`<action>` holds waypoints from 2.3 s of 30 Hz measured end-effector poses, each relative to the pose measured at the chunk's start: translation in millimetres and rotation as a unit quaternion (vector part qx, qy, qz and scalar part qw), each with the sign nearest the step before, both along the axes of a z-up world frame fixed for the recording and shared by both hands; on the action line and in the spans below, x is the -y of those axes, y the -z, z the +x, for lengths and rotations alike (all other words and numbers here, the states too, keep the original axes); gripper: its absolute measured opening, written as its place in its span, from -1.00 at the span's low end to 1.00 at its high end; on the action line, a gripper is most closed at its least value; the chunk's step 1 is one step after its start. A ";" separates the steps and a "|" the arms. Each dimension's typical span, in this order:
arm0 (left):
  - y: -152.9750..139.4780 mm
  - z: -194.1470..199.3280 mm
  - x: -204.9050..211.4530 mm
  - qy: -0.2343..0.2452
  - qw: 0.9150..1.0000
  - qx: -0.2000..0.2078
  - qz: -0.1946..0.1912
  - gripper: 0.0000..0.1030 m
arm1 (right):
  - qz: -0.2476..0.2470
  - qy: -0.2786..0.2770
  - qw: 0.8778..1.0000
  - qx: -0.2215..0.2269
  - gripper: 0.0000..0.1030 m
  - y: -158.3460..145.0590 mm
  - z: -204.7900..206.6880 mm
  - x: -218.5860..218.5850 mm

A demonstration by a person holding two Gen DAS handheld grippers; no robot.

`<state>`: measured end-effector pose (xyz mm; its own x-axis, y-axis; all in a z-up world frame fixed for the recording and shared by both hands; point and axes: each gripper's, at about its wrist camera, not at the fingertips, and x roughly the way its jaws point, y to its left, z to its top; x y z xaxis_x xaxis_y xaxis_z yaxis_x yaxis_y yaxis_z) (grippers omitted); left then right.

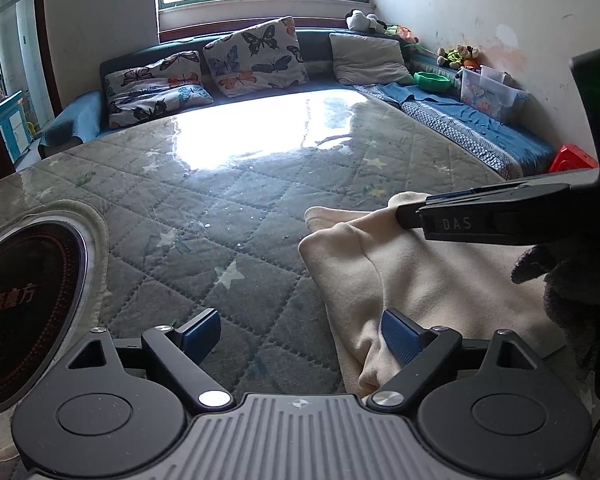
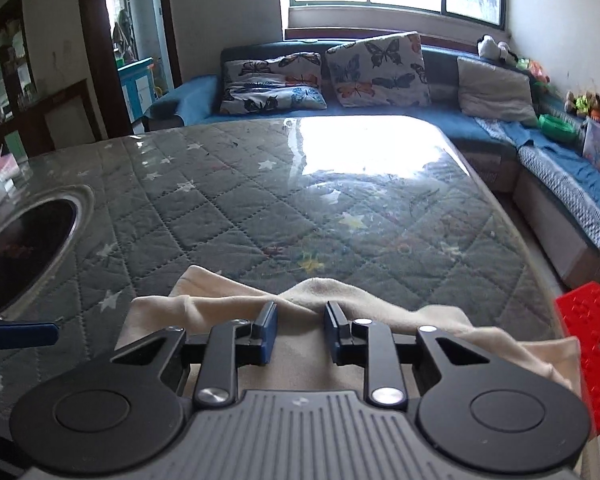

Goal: Fold clothes

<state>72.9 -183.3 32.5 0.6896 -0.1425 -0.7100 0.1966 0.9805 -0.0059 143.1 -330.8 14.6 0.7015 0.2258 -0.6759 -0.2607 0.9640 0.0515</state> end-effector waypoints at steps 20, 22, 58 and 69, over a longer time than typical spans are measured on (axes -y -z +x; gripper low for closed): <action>-2.7 -2.2 9.7 0.008 1.000 0.003 0.005 0.75 | 0.010 0.116 0.993 0.004 -0.49 5.2 -23.0 94.5; -3.3 -2.3 9.7 0.008 1.000 0.002 0.006 0.75 | 0.008 0.118 0.993 0.002 -0.50 8.2 -18.7 94.8; -14.6 -39.4 13.3 0.032 0.999 0.016 0.007 1.00 | -0.008 0.074 0.996 0.043 0.65 -6.9 -106.6 70.5; -15.1 -55.7 6.2 0.035 0.999 0.017 0.004 1.00 | -0.036 0.098 0.993 0.062 1.00 -5.4 -148.7 58.5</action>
<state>17.2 -189.5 47.6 0.7020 -0.1849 -0.6878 0.2639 0.9645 0.0101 -5.6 -389.3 20.1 0.8057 0.0317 -0.5915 -0.0686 0.9968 -0.0401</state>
